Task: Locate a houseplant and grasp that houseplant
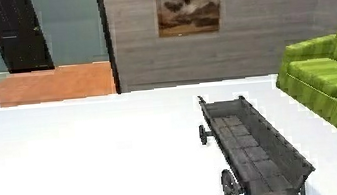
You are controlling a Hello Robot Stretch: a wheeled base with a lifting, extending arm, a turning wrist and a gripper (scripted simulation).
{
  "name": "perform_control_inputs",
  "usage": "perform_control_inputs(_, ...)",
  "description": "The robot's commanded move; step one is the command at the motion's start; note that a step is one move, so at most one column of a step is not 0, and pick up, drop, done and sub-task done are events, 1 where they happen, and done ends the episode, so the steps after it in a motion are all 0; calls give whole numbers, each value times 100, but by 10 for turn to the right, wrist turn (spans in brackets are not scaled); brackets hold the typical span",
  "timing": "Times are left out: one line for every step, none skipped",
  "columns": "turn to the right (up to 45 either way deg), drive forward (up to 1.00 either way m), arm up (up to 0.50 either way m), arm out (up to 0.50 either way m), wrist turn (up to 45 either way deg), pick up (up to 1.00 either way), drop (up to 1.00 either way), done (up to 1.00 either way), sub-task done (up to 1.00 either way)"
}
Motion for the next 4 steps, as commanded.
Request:
perform_control_inputs(30, 0, 0, 0, 0, 0, 0, 0, 0)
perform_control_inputs(0, 35, 0, 0, 0, 0, 0, 0, 0)
perform_control_inputs(-450, 0, 0, 0, 0, 0, 0, 0, 0)
perform_control_inputs(-30, 0, 0, 0, 0, 0, 0, 0, 0)
